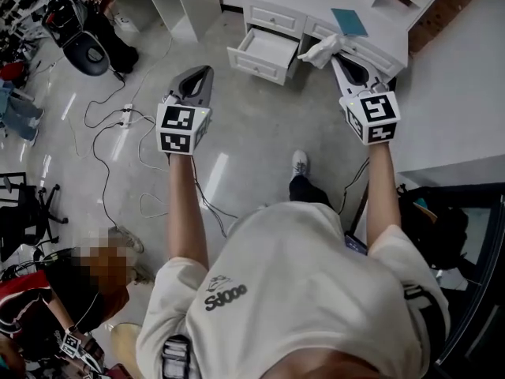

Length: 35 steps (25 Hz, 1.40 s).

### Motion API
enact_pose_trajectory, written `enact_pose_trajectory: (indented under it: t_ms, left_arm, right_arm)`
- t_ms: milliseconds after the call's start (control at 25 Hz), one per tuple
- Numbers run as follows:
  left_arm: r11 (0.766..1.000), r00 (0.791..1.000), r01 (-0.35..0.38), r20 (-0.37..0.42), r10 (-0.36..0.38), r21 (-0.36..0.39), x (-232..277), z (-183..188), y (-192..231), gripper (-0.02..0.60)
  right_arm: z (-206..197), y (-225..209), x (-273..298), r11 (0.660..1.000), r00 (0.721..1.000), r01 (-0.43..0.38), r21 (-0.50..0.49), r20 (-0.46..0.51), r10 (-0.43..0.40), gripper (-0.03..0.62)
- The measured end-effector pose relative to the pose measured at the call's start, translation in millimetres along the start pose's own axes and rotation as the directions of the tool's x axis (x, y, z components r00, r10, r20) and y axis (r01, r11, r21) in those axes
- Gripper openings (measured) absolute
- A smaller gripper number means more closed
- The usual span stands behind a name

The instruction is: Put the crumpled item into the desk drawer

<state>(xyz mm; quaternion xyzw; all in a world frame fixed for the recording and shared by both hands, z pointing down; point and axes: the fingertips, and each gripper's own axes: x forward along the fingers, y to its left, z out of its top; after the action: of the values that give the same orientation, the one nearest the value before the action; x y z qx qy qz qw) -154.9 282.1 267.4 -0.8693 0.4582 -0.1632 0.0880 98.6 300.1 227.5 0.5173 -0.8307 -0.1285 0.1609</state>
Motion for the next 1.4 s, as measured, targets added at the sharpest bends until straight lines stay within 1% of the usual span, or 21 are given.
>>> enact_pose_trajectory:
  t_ms: [200, 280, 400, 600, 720, 960, 1200, 1400]
  left_arm:
    - [1.000, 0.999, -0.021, -0.036, 0.022, 0.008, 57.6, -5.0, 13.9, 0.018]
    - [0.999, 0.998, -0.032, -0.045, 0.032, 0.008, 82.2, -0.2, 21.8, 0.017]
    - [0.999, 0.996, -0.054, -0.064, 0.054, 0.002, 121.8, 3.4, 32.6, 0.017]
    - [0.995, 0.989, -0.103, -0.111, 0.102, -0.008, 187.2, 10.1, 51.0, 0.017]
    - [0.993, 0.986, -0.116, -0.126, 0.114, -0.009, 224.7, 18.0, 50.6, 0.018]
    - [0.991, 0.980, -0.134, -0.148, 0.129, -0.020, 293.7, 29.0, 44.3, 0.017]
    - [0.988, 0.975, -0.153, -0.166, 0.147, -0.026, 337.0, 36.4, 46.4, 0.018]
    - [0.982, 0.968, -0.183, -0.183, 0.172, -0.043, 350.0, 29.8, 61.1, 0.018]
  right_arm:
    - [-24.1, -37.2, 51.6, 1.000, 1.000, -0.024, -0.011, 0.008, 0.024, 0.011]
    - [-28.3, -59.8, 73.1, 0.999, 1.000, -0.024, -0.025, 0.010, 0.024, 0.011]
    - [-38.6, -96.1, 108.6, 0.999, 0.999, -0.035, -0.020, 0.015, 0.035, 0.011]
    - [-58.5, -150.6, 168.0, 0.996, 0.996, -0.087, -0.018, 0.004, 0.087, 0.011]
    - [-73.9, -182.2, 194.5, 0.993, 0.993, -0.115, -0.024, -0.008, 0.115, 0.011]
    - [-103.1, -240.8, 234.3, 0.989, 0.989, -0.147, -0.024, -0.018, 0.147, 0.011]
    - [-115.7, -275.9, 271.9, 0.979, 0.980, -0.198, -0.048, -0.028, 0.196, 0.011]
    - [-124.8, -280.2, 298.9, 0.972, 0.973, -0.230, -0.041, -0.034, 0.229, 0.011]
